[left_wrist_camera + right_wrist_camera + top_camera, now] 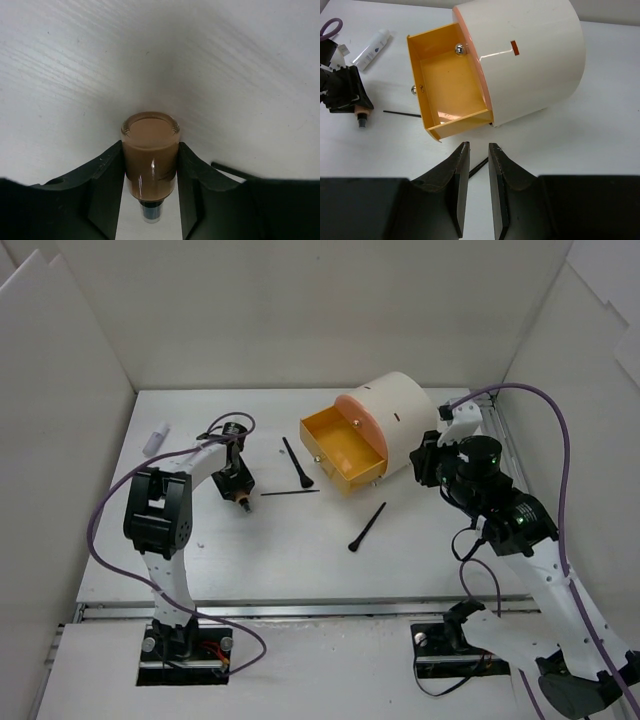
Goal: Organize the makeup
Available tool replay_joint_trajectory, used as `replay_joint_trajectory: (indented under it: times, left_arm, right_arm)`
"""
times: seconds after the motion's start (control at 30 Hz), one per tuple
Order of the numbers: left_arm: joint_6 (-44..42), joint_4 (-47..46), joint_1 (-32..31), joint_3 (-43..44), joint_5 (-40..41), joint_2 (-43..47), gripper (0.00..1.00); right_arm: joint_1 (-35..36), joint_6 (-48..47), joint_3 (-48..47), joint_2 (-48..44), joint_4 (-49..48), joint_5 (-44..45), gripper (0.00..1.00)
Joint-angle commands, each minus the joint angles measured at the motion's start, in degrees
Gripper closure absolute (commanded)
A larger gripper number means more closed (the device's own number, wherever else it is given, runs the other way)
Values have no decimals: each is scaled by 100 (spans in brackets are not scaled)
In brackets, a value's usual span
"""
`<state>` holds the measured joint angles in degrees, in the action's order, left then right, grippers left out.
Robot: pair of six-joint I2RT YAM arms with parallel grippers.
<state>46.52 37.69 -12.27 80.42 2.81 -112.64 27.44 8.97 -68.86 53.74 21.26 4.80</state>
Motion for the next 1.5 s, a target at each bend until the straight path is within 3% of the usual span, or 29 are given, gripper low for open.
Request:
replay_joint_trajectory:
  times: [0.0, 0.07, 0.1, 0.17, 0.33, 0.43, 0.57, 0.73, 1.13, 1.4, 1.47]
  left_arm:
    - [199, 10, 32, 263, 36, 102, 66]
    - [217, 19, 32, 298, -52, 41, 77]
    - [217, 71, 32, 325, -44, 40, 90]
    - [173, 72, 32, 360, -78, 163, 100]
    - [164, -367, 32, 500, -998, 1216, 100]
    - [401, -1095, -46, 763, -1668, 1893, 100]
    - [726, -1369, -170, 1561, -2336, 1808, 100]
    - [1376, -2029, -477, 1950, -2935, 1456, 100]
    - [1570, -2460, -1295, 3102, -2768, 199, 87]
    - [1588, -2600, -1524, 2979, -2592, -30, 73]
    - [1605, -2592, -1576, 2979, -2557, -65, 66]
  right_arm:
    - [-46, -1, 48, -56, -262, 171, 81]
    - [-46, -10, 39, -21, -254, 171, 81]
    - [-46, -10, 22, -4, -254, 162, 81]
    - [-55, -45, -4, 23, -254, 171, 81]
    - [-116, -141, -31, 14, -236, 267, 81]
    - [-151, -159, -49, 58, -236, 241, 81]
    - [-161, -124, -66, 76, -245, 171, 81]
    - [-195, -62, -49, -12, -236, 179, 81]
    - [-222, 87, 171, -513, -113, 241, 81]
    - [-239, 96, 163, -689, 63, 346, 79]
    - [-248, 114, 162, -724, 98, 355, 78]
